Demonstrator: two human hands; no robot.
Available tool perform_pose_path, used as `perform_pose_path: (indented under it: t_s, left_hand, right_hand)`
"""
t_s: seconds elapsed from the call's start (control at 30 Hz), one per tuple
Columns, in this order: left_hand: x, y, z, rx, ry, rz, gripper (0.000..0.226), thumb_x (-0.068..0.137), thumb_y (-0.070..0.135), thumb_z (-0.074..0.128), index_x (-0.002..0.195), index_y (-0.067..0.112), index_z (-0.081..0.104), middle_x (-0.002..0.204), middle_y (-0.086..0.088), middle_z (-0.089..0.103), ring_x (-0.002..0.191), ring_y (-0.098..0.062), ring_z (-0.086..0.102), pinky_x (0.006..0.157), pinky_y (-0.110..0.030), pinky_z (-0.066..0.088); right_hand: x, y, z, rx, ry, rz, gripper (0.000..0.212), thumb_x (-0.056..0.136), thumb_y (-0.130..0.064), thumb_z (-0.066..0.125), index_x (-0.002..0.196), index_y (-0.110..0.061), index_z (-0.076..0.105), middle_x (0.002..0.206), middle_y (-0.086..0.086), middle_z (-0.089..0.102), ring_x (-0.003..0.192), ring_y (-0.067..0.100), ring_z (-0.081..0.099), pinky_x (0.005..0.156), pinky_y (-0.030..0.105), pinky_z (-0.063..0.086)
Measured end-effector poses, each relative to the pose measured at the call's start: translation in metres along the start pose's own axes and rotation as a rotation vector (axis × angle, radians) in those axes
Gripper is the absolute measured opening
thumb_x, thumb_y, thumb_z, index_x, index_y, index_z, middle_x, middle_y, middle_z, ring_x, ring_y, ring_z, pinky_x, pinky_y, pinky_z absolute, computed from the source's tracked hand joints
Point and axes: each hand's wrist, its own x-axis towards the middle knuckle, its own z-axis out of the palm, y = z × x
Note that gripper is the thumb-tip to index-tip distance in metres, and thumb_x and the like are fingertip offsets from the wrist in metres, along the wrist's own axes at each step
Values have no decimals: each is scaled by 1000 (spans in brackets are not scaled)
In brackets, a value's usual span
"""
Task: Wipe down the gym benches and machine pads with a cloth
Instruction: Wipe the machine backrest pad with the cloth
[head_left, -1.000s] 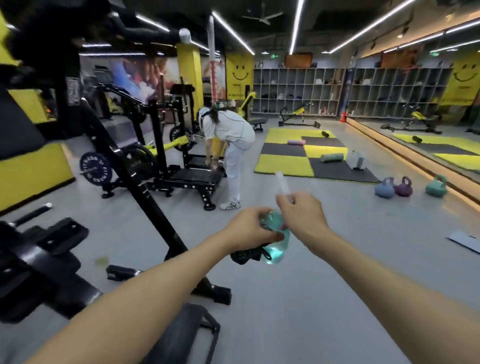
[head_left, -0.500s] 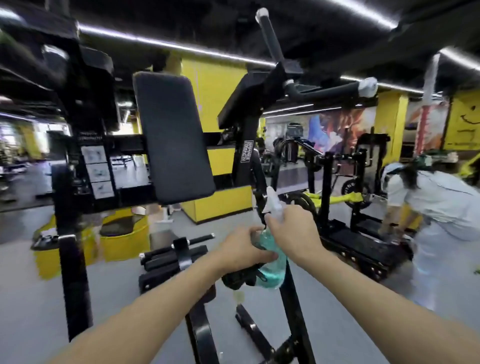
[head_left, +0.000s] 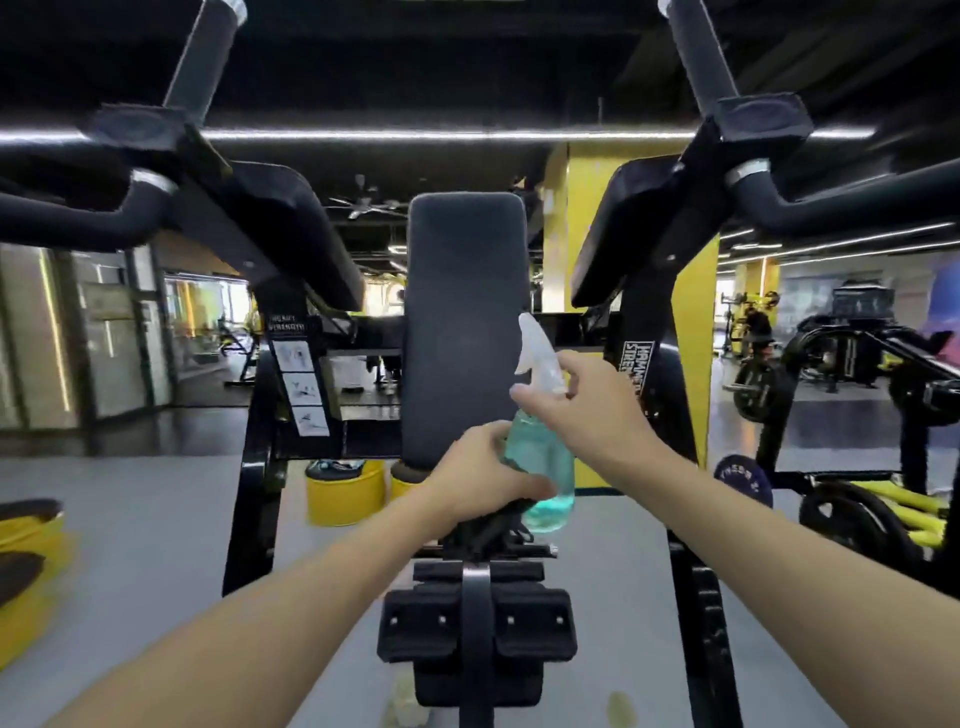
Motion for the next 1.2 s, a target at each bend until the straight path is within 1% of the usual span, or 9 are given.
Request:
perform_pose_path:
  t_s: [0.1, 0.23, 0.4, 0.5, 0.63, 0.73, 0.87, 1.03, 1.2]
  left_hand:
    - [24, 8, -13, 6, -22, -32, 44, 63, 28, 85, 104, 27, 69, 98, 6, 75, 93, -15, 72, 93, -41, 56]
    - [52, 6, -20, 12, -69, -64, 36, 72, 16, 83, 105, 22, 71, 100, 1, 75, 87, -12, 70, 89, -34, 56]
    - [102, -13, -37, 64, -86, -68, 28, 77, 23, 82, 103, 21, 73, 98, 1, 76, 87, -15, 71, 89, -34, 57]
    - [146, -22, -77, 174, -140, -83, 26, 79, 30, 81, 102, 23, 75, 96, 2, 76, 88, -13, 72, 88, -34, 58]
    - [228, -30, -152, 332, -90, -145, 52, 76, 35, 75, 125, 19, 66, 85, 6, 71, 73, -5, 62, 68, -23, 52]
    - [280, -33, -194, 453, 86, -220, 80, 74, 42, 66, 149, 24, 43, 102, 7, 68, 98, -13, 65, 81, -27, 53]
    - [327, -25, -213, 466, 103, -254, 73, 77, 43, 64, 145, 25, 46, 89, 19, 58, 103, -15, 63, 90, -32, 53]
    - [361, -10, -219, 435, 108, -248, 24, 75, 43, 62, 89, 24, 60, 68, 10, 56, 97, -25, 65, 75, -31, 50]
    - [364, 0, -230, 433, 116, -212, 49, 82, 39, 66, 129, 24, 61, 93, 17, 63, 101, -14, 64, 93, -36, 54]
  right_hand:
    - [34, 17, 14, 84, -68, -27, 49, 66, -61, 67, 103, -32, 54, 98, -2, 56, 90, 17, 57, 77, 42, 53]
    - [77, 32, 36, 185, -202, -35, 71, 86, -27, 61, 149, -26, 28, 118, 1, 53, 102, 18, 50, 86, 34, 46]
    - [133, 50, 76, 310, -121, 73, 46, 78, -15, 54, 124, -18, 54, 87, -4, 58, 80, 21, 69, 69, 33, 55]
    - [187, 53, 102, 385, -150, 213, 33, 82, -7, 52, 112, -20, 50, 82, 3, 54, 64, 24, 73, 62, 34, 56]
    - [278, 35, 124, 302, -182, 288, 49, 80, -8, 52, 129, -18, 50, 81, 1, 56, 58, 21, 72, 66, 37, 58]
    - [329, 15, 121, 201, -223, 251, 68, 83, -7, 49, 146, -31, 37, 86, -2, 54, 60, 17, 73, 70, 33, 57]
    - [372, -10, 111, 139, -310, 221, 75, 85, -8, 48, 151, -35, 26, 108, 2, 53, 61, 15, 73, 80, 35, 58]
    - [398, -23, 104, 143, -346, 233, 74, 86, -4, 46, 151, -33, 27, 103, 2, 55, 64, 19, 73, 81, 37, 58]
    - [394, -14, 100, 111, -352, 293, 74, 81, -8, 47, 147, -40, 32, 99, 4, 57, 56, 18, 71, 74, 34, 58]
